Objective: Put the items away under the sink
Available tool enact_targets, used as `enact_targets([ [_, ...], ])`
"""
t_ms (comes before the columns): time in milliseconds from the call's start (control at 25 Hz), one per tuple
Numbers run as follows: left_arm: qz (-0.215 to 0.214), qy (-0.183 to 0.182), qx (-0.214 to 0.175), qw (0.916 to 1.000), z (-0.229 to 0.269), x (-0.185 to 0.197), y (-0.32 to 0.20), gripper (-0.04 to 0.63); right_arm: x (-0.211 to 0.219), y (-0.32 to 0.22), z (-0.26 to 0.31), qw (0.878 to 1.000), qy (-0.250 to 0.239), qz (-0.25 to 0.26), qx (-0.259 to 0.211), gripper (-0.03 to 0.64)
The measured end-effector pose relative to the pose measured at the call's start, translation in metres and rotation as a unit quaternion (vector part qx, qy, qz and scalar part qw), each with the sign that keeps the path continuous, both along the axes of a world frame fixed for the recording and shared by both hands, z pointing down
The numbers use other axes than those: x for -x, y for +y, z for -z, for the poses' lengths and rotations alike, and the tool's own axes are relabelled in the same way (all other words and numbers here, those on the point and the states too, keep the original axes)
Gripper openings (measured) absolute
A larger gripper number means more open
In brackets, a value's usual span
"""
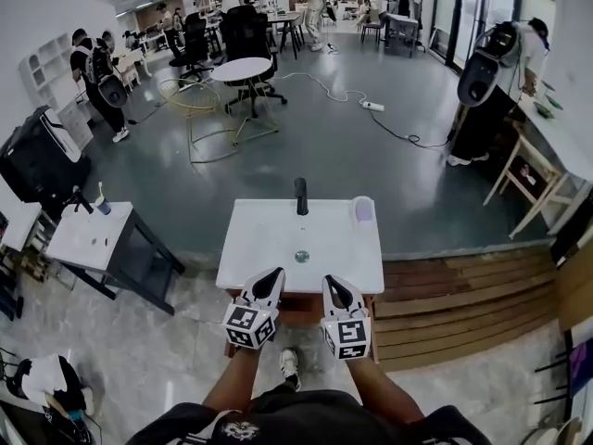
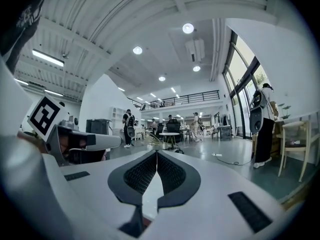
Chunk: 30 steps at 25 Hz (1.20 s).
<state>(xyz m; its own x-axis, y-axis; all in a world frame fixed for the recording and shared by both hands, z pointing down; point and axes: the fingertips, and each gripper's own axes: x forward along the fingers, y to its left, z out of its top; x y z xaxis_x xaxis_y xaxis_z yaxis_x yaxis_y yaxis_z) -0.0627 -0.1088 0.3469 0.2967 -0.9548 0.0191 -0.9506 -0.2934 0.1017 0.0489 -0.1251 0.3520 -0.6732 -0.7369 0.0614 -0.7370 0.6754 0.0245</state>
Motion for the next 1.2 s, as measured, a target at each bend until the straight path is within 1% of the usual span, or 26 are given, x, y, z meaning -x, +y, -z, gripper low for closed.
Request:
enact_targets([
  [120,-0.014,-0.009,-0.006,0.9998,0.003,0.012,-0.030,0.000,0.019,-0.028,0.005,1.000,0.001,-0.009,-0.015,0.025],
  [240,-0.025,-0.012,-0.008,0.9996,0.004,0.025,-0.060,0.000,0.038,-0.056,0.006,1.000,0.007,-0.015,-0.017,0.025],
  [360,-0.037,-0.022,-0.008,0.9990,0.002,0.038,-0.085,0.000,0.058,-0.076,0.002,1.000,0.011,-0.019,-0.011,0.025],
  [440,-0.046,-0.022,-0.006,0.9987,-0.001,0.047,-0.099,0.000,0.075,-0.083,-0.005,1.000,0.017,-0.020,-0.001,0.025],
  [600,-0.073,-0.027,-0.006,0.9970,-0.004,0.051,-0.122,0.000,0.097,-0.097,-0.018,0.999,0.029,-0.029,0.012,0.025],
  [800,-0.112,-0.039,-0.010,0.9928,-0.003,0.040,-0.134,0.000,0.104,-0.097,-0.032,0.998,0.049,-0.035,0.036,0.025],
  [920,-0.135,-0.038,-0.018,0.9900,-0.003,0.032,-0.135,0.000,0.100,-0.099,-0.036,0.997,0.051,-0.053,0.038,0.025],
  [1080,-0.146,-0.036,-0.025,0.9883,-0.001,0.031,-0.140,0.000,0.091,-0.111,-0.028,0.995,0.054,-0.076,0.030,0.025],
  [1200,-0.150,-0.036,-0.021,0.9878,-0.005,0.026,-0.144,0.000,0.078,-0.124,-0.026,0.994,0.051,-0.089,0.031,0.025],
])
